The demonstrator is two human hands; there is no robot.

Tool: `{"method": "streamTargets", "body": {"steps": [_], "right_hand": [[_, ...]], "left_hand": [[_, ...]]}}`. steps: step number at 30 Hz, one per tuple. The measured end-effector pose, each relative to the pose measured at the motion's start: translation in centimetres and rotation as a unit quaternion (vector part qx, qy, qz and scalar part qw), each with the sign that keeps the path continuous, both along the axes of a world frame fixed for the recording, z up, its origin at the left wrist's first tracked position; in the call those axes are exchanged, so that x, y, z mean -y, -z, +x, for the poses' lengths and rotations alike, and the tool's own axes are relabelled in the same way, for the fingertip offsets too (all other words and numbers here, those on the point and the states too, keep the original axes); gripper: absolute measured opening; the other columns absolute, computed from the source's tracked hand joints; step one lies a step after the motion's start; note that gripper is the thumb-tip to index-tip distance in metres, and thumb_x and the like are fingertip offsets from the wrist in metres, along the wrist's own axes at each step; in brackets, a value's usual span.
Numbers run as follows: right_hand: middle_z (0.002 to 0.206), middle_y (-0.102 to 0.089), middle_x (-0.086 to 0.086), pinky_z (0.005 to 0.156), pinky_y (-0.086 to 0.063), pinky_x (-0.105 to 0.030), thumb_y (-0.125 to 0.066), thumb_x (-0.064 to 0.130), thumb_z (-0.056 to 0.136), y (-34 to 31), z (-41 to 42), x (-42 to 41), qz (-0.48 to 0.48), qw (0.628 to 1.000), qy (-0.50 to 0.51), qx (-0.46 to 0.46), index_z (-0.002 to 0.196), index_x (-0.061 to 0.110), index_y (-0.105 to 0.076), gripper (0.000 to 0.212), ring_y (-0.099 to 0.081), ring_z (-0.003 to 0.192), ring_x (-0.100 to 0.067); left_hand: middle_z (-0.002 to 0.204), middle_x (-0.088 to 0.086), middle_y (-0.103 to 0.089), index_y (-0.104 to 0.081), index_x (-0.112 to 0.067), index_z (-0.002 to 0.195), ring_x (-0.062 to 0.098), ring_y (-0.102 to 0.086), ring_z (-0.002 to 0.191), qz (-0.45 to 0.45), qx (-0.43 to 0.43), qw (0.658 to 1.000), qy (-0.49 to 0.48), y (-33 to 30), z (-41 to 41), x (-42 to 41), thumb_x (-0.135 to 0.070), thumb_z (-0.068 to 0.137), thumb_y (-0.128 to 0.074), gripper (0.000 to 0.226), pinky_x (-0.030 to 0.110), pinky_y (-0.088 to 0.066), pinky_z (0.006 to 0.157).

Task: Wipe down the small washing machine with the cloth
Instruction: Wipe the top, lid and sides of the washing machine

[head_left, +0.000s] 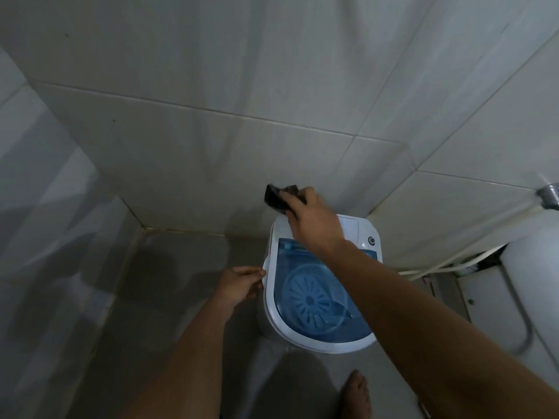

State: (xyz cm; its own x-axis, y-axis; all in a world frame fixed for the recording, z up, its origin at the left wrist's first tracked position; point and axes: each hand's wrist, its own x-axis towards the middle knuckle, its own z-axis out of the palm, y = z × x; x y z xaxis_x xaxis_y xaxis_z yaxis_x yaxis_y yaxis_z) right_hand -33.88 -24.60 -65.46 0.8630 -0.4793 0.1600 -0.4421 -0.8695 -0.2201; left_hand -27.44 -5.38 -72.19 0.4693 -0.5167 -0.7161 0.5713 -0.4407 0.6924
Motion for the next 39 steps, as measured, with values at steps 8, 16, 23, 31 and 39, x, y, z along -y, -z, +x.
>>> {"method": "streamTargets", "body": {"steps": [8, 16, 23, 31, 39], "right_hand": [[0.116, -0.057, -0.015, 0.063, -0.049, -0.038, -0.076, 0.016, 0.070, 3.2, -3.5, -4.5, -0.171, 0.971, -0.136, -0.103, 0.129, 0.028, -0.065, 0.062, -0.056, 0.089, -0.032], [0.127, -0.055, -0.014, 0.089, -0.051, -0.041, -0.057, 0.017, 0.096, -1.0, 2.4, 0.1, 0.125, 0.984, 0.120, -0.028, 0.142, 0.021, -0.050, 0.047, -0.059, 0.107, -0.034], [0.105, -0.069, -0.014, 0.071, -0.053, -0.032, -0.057, 0.016, 0.098, -2.0, 2.0, 0.8, 0.532, 0.815, 0.223, 0.047, 0.117, 0.007, -0.066, 0.023, -0.068, 0.092, -0.031], [0.121, -0.048, -0.013, 0.077, -0.052, -0.048, -0.060, 0.020, 0.092, 0.4, -0.3, -2.0, -0.047, 0.990, 0.070, -0.110, 0.137, 0.022, -0.048, 0.046, -0.054, 0.103, -0.034], [0.126, -0.048, -0.018, 0.080, -0.054, -0.049, -0.059, 0.017, 0.094, 2.1, -1.0, -3.8, -0.037, 0.986, -0.022, -0.162, 0.149, 0.018, -0.039, 0.059, -0.053, 0.104, -0.038]], "left_hand": [[0.091, 0.016, -0.071, -0.073, -0.005, 0.100, 0.025, -0.065, 0.082, -0.008, -0.017, 1.000, -0.014, 0.7, 0.0, 0.2, -0.012, 0.087, -0.073, 0.015, 0.040, -0.053, 0.091], [0.095, 0.018, -0.072, -0.073, -0.005, 0.105, 0.023, -0.066, 0.080, -0.013, -0.010, 1.000, -0.008, 0.8, 0.1, 0.0, -0.013, 0.086, -0.074, 0.020, 0.029, -0.056, 0.074], [0.087, 0.014, -0.072, -0.074, -0.009, 0.101, 0.019, -0.065, 0.073, -0.006, -0.004, 1.000, -0.002, 1.1, 0.3, 0.0, -0.015, 0.085, -0.076, 0.017, 0.030, -0.054, 0.073], [0.083, 0.009, -0.073, -0.073, -0.008, 0.101, 0.015, -0.066, 0.068, -0.002, -0.002, 1.000, 0.000, 0.8, 0.2, 0.1, -0.015, 0.086, -0.075, 0.017, 0.025, -0.053, 0.063], [0.091, 0.014, -0.073, -0.073, -0.009, 0.100, 0.021, -0.066, 0.077, -0.006, -0.007, 1.000, 0.004, 1.1, 0.3, 0.2, -0.016, 0.086, -0.075, 0.016, 0.027, -0.053, 0.069]]}}
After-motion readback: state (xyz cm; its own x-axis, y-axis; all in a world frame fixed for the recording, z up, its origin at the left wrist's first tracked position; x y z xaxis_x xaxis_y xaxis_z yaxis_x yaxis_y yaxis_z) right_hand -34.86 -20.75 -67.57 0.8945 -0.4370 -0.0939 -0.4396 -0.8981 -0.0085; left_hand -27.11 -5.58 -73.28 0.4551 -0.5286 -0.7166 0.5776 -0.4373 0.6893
